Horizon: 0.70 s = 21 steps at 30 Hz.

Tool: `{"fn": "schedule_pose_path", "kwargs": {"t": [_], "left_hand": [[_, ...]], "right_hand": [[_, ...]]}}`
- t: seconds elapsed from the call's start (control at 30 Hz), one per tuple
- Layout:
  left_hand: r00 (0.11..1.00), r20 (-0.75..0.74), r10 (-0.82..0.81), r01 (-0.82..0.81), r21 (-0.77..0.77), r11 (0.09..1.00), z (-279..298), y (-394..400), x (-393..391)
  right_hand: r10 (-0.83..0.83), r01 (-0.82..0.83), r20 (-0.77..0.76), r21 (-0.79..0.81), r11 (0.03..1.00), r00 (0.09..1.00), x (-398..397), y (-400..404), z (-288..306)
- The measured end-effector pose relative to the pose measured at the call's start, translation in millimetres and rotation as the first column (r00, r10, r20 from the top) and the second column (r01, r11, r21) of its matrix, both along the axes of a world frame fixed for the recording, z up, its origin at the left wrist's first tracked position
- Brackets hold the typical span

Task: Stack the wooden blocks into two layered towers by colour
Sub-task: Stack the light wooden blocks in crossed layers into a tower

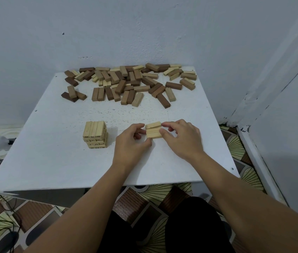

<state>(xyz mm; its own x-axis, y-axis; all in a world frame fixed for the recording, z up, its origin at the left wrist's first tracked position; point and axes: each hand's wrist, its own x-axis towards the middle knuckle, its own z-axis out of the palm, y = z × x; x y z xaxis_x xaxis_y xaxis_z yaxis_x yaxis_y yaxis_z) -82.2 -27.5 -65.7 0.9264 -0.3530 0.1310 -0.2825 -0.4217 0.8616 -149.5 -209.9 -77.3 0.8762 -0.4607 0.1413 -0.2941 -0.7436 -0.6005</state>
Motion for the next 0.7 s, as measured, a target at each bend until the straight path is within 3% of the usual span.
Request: {"fn": "schedule_pose_path", "kwargs": {"t": [0.33, 0.7], "left_hand": [[0.995, 0.088, -0.040, 0.034, 0.071, 0.997, -3.2, -4.2, 6.5], [0.997, 0.072, -0.040, 0.034, 0.086, 0.996, -1.9, -3.6, 6.0]], "right_hand": [[0.036, -0.038, -0.030, -0.047, 0.998, 0.999, -0.4, 1.1, 3.2], [0.016, -0.016, -0.001, 0.002, 1.000, 1.000, -2.3, 3.3, 4.3]]}}
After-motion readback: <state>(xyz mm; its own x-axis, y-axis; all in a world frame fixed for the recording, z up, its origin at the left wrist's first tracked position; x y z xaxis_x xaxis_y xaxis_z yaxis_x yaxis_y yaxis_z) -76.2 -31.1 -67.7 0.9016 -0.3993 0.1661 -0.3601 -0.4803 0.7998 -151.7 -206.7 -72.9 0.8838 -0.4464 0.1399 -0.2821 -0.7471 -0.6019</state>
